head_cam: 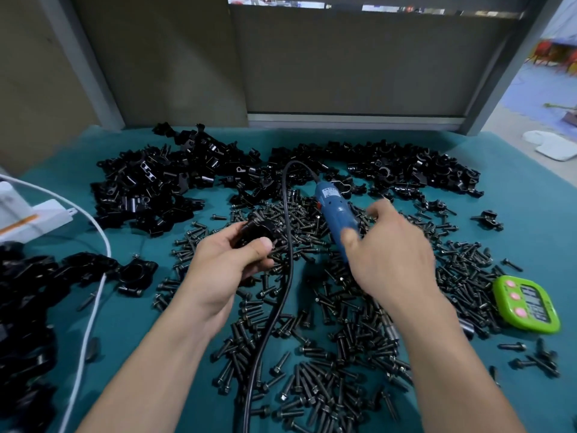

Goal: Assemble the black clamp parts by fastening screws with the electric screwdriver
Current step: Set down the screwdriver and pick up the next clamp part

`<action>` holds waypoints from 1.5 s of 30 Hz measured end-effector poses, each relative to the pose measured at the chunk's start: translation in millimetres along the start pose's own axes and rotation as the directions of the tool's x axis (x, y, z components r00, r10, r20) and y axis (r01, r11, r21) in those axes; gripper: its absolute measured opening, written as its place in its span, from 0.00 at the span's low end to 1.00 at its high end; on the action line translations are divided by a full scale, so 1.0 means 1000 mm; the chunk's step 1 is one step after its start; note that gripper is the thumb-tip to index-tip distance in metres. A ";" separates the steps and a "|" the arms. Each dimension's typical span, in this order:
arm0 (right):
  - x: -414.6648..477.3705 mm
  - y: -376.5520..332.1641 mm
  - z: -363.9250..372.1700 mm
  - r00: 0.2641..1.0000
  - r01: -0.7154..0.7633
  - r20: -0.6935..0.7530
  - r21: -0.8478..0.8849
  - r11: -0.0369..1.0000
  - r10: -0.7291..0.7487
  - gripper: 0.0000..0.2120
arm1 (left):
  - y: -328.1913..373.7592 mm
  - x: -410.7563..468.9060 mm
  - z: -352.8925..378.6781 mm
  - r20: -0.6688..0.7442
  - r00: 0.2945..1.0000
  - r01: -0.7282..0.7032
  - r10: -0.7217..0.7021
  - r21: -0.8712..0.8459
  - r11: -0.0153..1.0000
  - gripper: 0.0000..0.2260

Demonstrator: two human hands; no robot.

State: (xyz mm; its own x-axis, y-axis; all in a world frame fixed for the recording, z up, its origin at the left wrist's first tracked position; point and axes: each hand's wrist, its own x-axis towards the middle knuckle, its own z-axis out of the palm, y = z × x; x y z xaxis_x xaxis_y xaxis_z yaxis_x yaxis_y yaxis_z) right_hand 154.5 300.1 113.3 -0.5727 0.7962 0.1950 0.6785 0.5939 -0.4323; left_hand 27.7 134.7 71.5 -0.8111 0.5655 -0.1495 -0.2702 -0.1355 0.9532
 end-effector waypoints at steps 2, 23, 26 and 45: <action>0.000 0.002 0.011 0.994 -0.036 0.099 -0.156 0.987 0.052 0.21 | 0.001 0.003 -0.004 -0.034 0.998 0.047 -0.048 -0.030 0.998 0.06; 0.012 -0.003 0.002 0.895 -0.440 0.431 0.801 -0.407 -0.117 0.16 | -0.002 0.004 -0.013 0.059 0.996 0.042 -0.062 0.292 0.956 0.06; 0.014 -0.007 0.009 0.895 -0.391 0.446 0.764 -0.512 -0.019 0.10 | 0.000 0.001 -0.012 0.120 0.991 0.025 -0.066 0.318 0.948 0.10; 0.024 0.002 0.024 0.922 -0.129 0.318 0.791 -0.598 0.222 0.13 | 0.002 -0.010 -0.008 0.252 0.941 0.097 -0.224 0.435 0.895 0.06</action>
State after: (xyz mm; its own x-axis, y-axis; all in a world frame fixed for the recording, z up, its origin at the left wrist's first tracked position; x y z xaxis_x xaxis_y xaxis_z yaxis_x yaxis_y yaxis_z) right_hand 131.0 317.1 95.9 -0.5239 0.8290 -0.1958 -0.6958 -0.5491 -0.4629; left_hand 31.2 121.8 72.7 -0.5720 0.7679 -0.2883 -0.0943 0.2876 0.9531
